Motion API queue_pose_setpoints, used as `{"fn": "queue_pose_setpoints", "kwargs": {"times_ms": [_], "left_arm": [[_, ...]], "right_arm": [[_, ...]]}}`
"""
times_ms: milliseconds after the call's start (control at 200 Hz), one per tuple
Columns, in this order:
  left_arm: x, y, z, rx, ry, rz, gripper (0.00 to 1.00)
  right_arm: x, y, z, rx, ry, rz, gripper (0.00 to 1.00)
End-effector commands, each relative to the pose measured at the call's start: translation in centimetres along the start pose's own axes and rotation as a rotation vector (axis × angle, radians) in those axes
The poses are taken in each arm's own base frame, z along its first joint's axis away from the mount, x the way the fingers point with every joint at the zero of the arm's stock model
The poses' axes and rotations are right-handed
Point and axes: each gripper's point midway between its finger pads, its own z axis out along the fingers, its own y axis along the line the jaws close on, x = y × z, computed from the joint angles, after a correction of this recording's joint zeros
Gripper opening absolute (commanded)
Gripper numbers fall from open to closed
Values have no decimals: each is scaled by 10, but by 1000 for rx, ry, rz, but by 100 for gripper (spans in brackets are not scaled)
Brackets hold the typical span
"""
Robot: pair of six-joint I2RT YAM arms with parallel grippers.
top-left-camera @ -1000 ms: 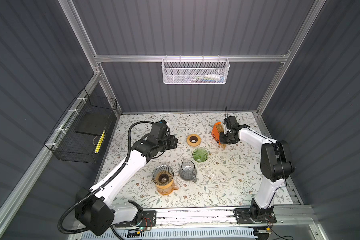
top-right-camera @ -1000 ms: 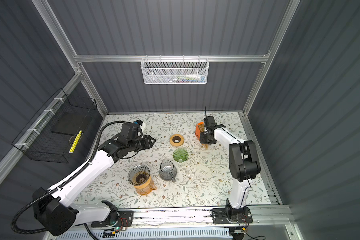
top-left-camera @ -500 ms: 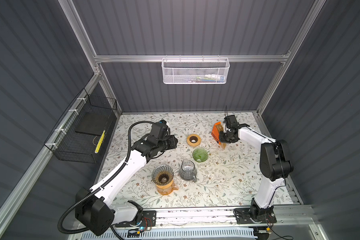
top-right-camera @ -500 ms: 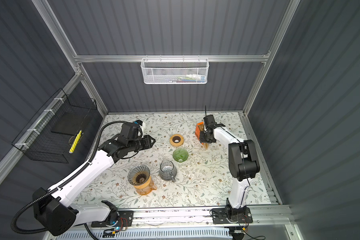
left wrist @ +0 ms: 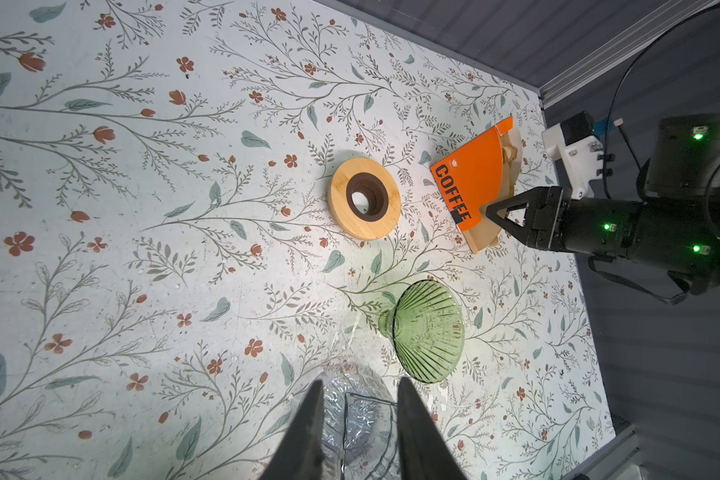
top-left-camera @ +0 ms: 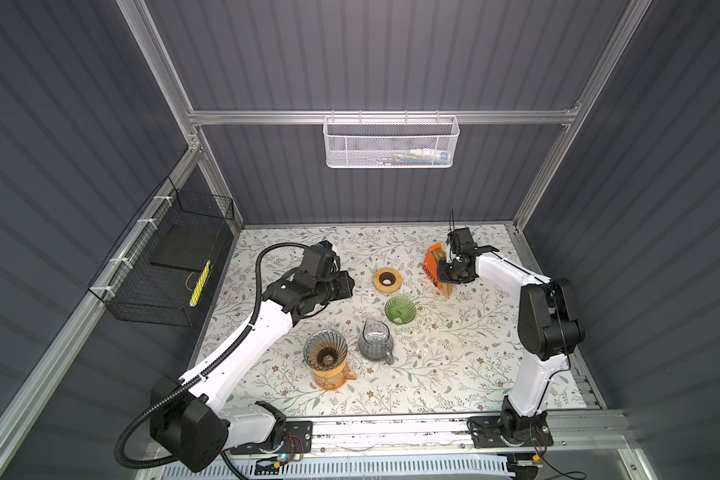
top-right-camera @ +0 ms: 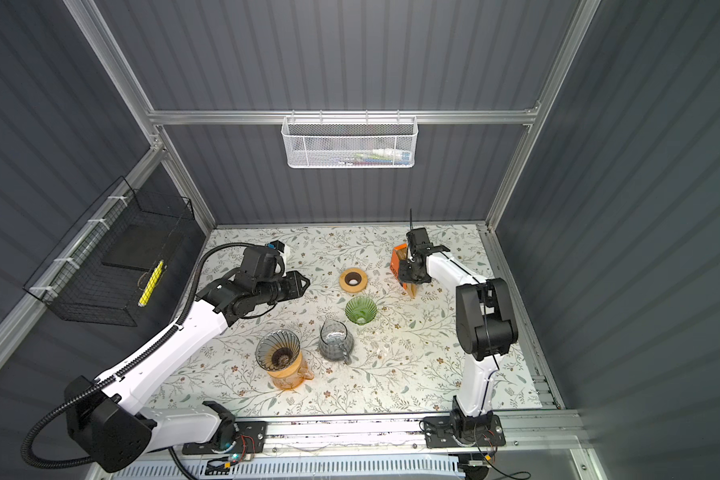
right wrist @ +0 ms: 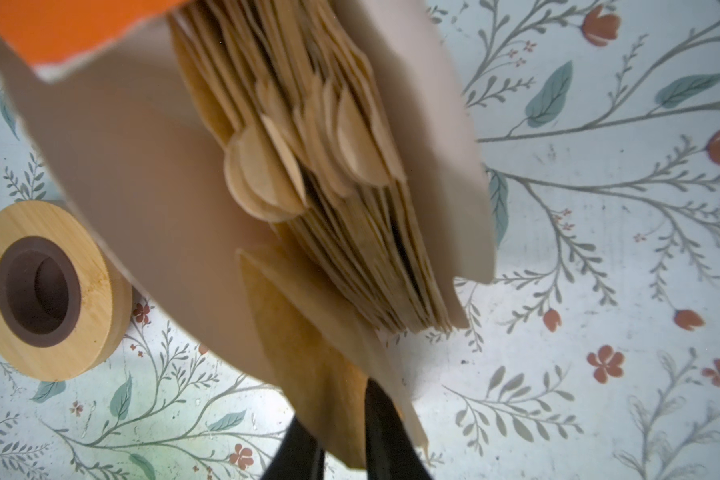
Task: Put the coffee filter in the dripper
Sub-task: 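Pull one brown paper filter out of the box with the right gripper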
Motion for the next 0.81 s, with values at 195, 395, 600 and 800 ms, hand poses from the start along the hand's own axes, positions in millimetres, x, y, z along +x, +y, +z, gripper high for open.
{"fn": "queue_pose_setpoints", "kwargs": {"times_ms": [195,395,600,800], "left_arm": [[-8,-4,-14,4,-30,32,31],[-8,-4,-16,4,-37,29,31],[-10,-5,-21,6,-49,29,31],[-10,-4,-27,8,-59,26,31]], "right_arm": [[1,-1,8,19,17,6,17],[-2,-1,2,20,-7,10,5],[-3,0,-10,13,-24,7,0],[-2,1,-21,10,-37,12,0]]}}
